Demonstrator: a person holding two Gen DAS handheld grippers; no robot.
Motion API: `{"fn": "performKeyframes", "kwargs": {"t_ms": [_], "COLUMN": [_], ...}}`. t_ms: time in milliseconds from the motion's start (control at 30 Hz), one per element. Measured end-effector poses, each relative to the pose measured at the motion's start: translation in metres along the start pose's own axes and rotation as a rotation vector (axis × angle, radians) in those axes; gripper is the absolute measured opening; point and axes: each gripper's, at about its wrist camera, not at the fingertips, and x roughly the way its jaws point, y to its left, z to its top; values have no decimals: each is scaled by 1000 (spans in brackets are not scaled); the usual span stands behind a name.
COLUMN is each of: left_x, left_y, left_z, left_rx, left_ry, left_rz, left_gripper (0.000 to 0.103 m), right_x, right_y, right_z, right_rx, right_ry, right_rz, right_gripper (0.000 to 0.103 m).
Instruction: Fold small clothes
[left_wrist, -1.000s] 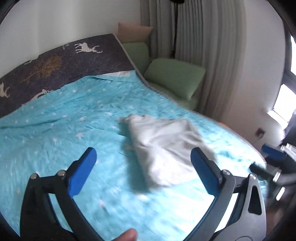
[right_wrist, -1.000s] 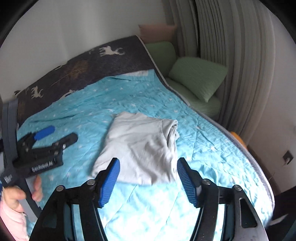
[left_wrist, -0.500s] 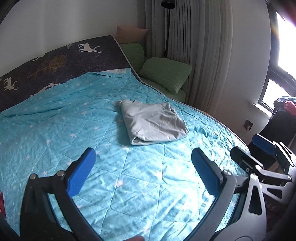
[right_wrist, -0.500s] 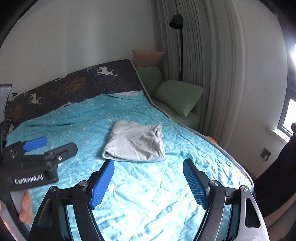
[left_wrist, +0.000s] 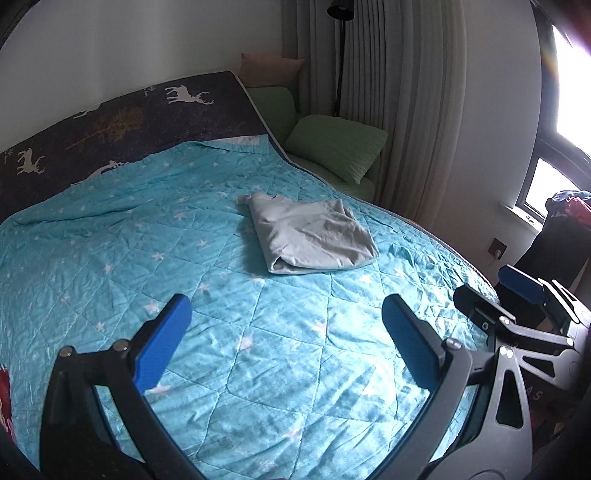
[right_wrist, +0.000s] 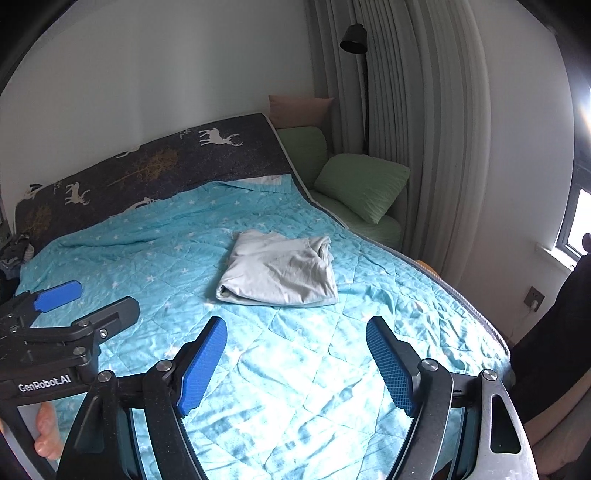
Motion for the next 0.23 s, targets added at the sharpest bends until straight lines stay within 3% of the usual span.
{"fn": "performKeyframes", "kwargs": {"t_ms": [233], "left_x": [1], "left_y": [-2], "left_z": [-1], "left_rx": [6], "left_ry": [-2], "left_rz": [8], "left_gripper": [102], "right_x": [2], "right_y": [-3], "right_z": [0], "right_rx": [3], "right_ry": [3], "right_rz": [-10], "right_gripper": [80]}}
